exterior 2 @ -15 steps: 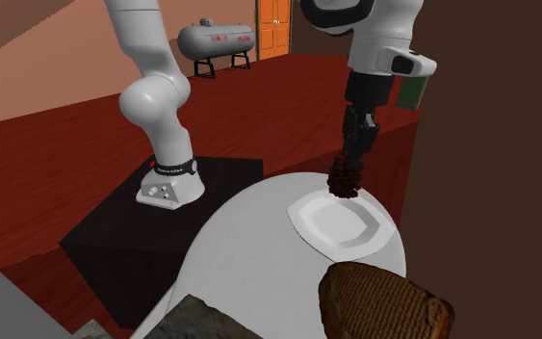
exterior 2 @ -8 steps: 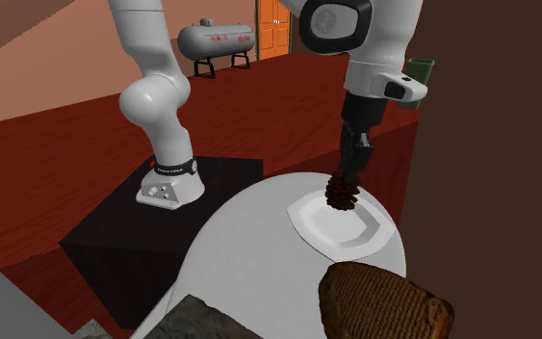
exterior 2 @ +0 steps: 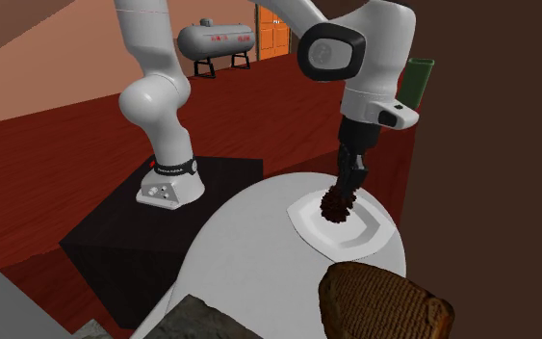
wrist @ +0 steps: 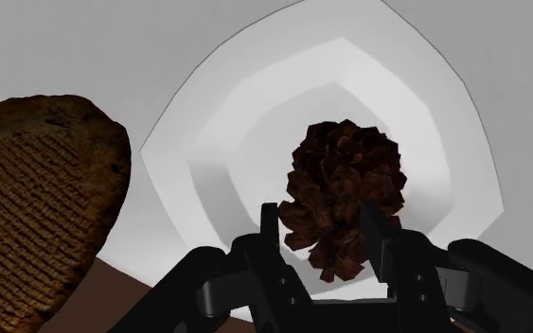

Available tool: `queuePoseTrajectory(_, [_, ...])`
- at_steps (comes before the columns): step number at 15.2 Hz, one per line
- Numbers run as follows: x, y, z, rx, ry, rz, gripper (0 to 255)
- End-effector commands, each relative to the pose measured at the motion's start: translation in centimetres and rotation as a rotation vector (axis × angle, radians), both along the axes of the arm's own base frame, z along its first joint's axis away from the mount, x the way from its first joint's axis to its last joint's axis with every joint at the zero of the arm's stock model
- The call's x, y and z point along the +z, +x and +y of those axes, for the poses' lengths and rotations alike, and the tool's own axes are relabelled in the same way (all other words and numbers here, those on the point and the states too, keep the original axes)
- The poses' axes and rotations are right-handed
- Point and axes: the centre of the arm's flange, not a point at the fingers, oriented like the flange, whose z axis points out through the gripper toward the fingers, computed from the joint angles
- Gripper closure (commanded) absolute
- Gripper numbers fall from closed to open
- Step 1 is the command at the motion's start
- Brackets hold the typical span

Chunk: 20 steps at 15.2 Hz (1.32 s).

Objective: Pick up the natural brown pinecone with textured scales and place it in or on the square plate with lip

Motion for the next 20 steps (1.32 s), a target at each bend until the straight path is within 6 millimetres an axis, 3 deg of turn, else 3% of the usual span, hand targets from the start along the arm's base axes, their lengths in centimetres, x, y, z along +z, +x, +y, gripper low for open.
queuePoseTrajectory(1, [-0.7, 0.0, 0.1, 0.0, 0.0, -0.001, 255])
queuePoseTrajectory(8, [-0.7, 0.0, 0.1, 0.0, 0.0, -0.001, 255])
queuePoseTrajectory(9, [-0.6, 0.1, 0.2, 0.0, 0.0, -0.001, 0])
queuePoseTrajectory(14, [-0.7, 0.0, 0.1, 0.0, 0.0, -0.001, 0])
queuePoseTrajectory(18, [4.3, 0.4, 0.5, 0.0, 0.0, -0.001, 0])
queuePoseTrajectory(20, [4.3, 0.3, 0.5, 0.0, 0.0, -0.001, 0])
